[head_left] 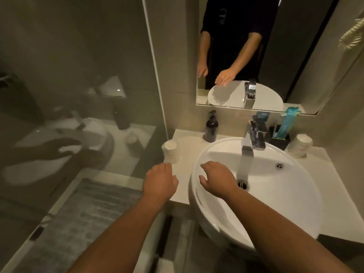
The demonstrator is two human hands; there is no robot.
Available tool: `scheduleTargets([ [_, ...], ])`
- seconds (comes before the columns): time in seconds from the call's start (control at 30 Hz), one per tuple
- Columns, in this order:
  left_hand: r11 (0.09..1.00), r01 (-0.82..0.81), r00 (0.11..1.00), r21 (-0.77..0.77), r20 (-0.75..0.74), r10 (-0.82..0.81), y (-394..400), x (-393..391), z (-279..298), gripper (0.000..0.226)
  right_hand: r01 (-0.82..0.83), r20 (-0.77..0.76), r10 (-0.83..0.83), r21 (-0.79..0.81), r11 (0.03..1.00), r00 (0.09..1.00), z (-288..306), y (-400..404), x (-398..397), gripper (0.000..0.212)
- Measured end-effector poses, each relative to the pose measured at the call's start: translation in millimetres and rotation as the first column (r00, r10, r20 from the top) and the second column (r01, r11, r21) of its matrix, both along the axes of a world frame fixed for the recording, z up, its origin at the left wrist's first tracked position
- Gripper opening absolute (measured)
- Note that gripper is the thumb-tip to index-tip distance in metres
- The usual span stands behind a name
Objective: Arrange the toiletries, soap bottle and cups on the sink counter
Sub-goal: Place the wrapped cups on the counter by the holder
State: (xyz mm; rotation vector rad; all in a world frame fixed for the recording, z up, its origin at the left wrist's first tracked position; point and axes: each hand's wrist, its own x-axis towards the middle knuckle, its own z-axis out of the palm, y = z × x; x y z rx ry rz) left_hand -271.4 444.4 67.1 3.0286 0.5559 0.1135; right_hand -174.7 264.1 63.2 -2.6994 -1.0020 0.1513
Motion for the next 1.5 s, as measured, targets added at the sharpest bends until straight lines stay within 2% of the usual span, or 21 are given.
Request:
scheduleTargets([
  [0.2, 0.981, -0.183, 0.983, -0.068, 0.005, 0.184, 46.1, 9.2, -7.5, 0.042, -0.071, -0.038, 0.072, 0.009, 0.997, 0.997, -4.3, 64.7, 18.5, 0.048],
  [0.4, 0.968, -0.226, 0.974, -0.106, -0.041, 0.223, 66.3, 48.5, -27.7, 0.048, -0.166, -0.044, 0.165, -0.021, 0.986, 0.985, -18.1, 102.5, 66.8, 0.045],
  [0.63, 0.937, -0.276, 0.959, -0.213, 0.006, 0.284, 74.7, 96.9, -46.6, 0.045, -0.201, -0.087, 0.199, -0.021, 0.979, 0.976, -36.8, 131.5, 125.7, 0.052],
  [0.77, 0.94, -0.27, 0.962, -0.209, -0.015, 0.273, 84.4, 117.4, -62.7, 0.049, -0.218, -0.123, 0.213, -0.034, 0.975, 0.969, -52.8, 147.3, 143.0, 0.059],
  [0.87, 0.933, -0.265, 0.964, -0.242, -0.035, 0.265, 93.9, 126.6, -73.1, 0.046, -0.224, -0.17, 0.22, -0.003, 0.975, 0.961, -64.7, 158.2, 148.8, 0.052],
  [0.93, 0.925, -0.235, 0.971, -0.298, -0.036, 0.235, 99.0, 131.1, -79.2, 0.04, -0.222, -0.213, 0.228, 0.051, 0.974, 0.95, -71.4, 163.3, 150.8, 0.046],
  [1.1, 0.861, -0.175, 0.979, -0.478, 0.006, 0.202, 102.8, 135.3, -84.1, 0.036, -0.194, -0.273, 0.232, 0.159, 0.968, 0.934, -78.8, 165.3, 154.2, 0.049],
  [1.33, 0.855, -0.088, 0.98, -0.512, 0.109, 0.166, 96.2, 135.5, -39.2, 0.039, -0.126, -0.185, 0.179, 0.267, 0.955, 0.966, -35.0, 150.9, 146.6, 0.047],
  [1.5, 0.868, 0.019, 0.987, -0.497, 0.15, 0.065, 58.9, 127.1, -0.9, 0.04, -0.019, -0.133, 0.062, 0.304, 0.953, 0.989, 7.0, 102.6, 120.6, 0.044],
])
